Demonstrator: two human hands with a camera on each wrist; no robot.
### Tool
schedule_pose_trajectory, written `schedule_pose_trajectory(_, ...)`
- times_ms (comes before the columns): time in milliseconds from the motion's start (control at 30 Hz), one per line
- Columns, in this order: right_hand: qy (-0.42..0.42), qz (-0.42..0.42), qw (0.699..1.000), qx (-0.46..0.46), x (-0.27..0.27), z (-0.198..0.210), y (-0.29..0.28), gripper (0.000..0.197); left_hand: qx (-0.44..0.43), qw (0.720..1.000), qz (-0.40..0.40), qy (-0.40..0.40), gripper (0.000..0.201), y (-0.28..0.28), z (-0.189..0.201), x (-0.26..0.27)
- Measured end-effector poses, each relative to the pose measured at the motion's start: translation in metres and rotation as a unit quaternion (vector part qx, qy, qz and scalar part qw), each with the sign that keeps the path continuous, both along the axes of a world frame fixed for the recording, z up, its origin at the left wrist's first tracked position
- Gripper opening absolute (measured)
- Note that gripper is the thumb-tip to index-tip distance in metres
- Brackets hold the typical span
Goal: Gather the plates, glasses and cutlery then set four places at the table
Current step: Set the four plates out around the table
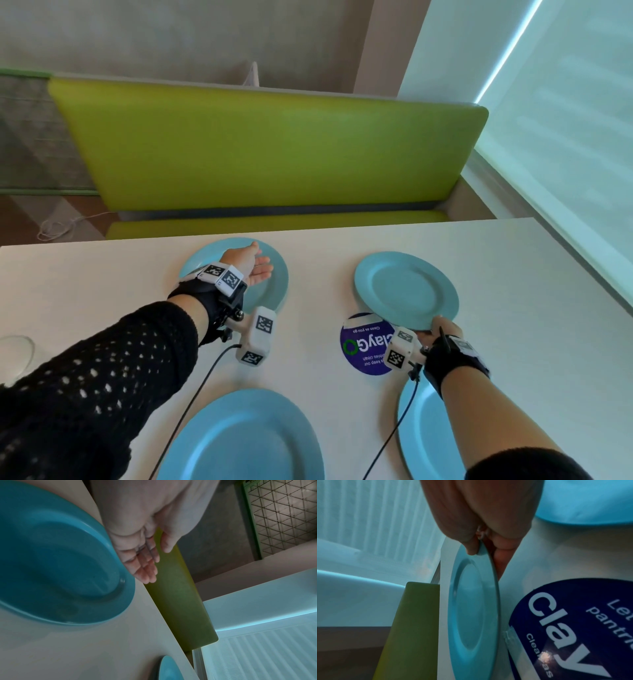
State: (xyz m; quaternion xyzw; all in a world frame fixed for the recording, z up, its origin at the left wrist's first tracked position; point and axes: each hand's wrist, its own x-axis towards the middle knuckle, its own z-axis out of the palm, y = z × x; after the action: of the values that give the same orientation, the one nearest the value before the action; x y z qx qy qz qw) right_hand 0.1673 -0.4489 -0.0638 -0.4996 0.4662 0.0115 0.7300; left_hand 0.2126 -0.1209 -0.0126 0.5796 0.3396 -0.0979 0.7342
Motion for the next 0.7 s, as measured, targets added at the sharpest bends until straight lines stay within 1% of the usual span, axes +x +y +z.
schedule_pose_trajectory(100,0.004,0.005,1.0,-0.015,0.014,-0.006,0.002,0.044,0.004,1.0,0.002,-0.001,0.04,-0.003,0.0,0.001)
schedule_pose_trajectory(200,0.03,0.017,0.999,-0.035,0.024,-0.01,0.005,0.047,0.003,1.0,0.008,0.002,0.039,-0.002,-0.004,0.002)
schedule_pose_trajectory(367,0.022,0.048,0.998,-0.023,0.033,-0.015,0.01,0.051,-0.002,1.0,0.012,0.001,0.04,0.001,-0.007,0.003)
schedule_pose_trajectory(433,0.021,0.053,0.998,-0.032,0.035,-0.015,0.012,0.051,-0.002,1.0,0.014,0.0,0.04,0.002,-0.008,0.004)
schedule_pose_trajectory(500,0.018,0.056,0.997,-0.045,0.039,-0.016,0.014,0.051,-0.004,1.0,0.015,0.003,0.035,0.003,-0.01,0.003)
schedule_pose_trajectory(600,0.016,0.06,0.996,-0.059,0.044,-0.015,0.018,0.052,-0.009,1.0,0.016,0.012,0.023,0.005,-0.013,0.002)
schedule_pose_trajectory(700,0.015,0.059,0.997,-0.055,0.049,-0.014,0.022,0.053,-0.007,1.0,0.018,0.02,0.022,0.008,-0.015,0.001)
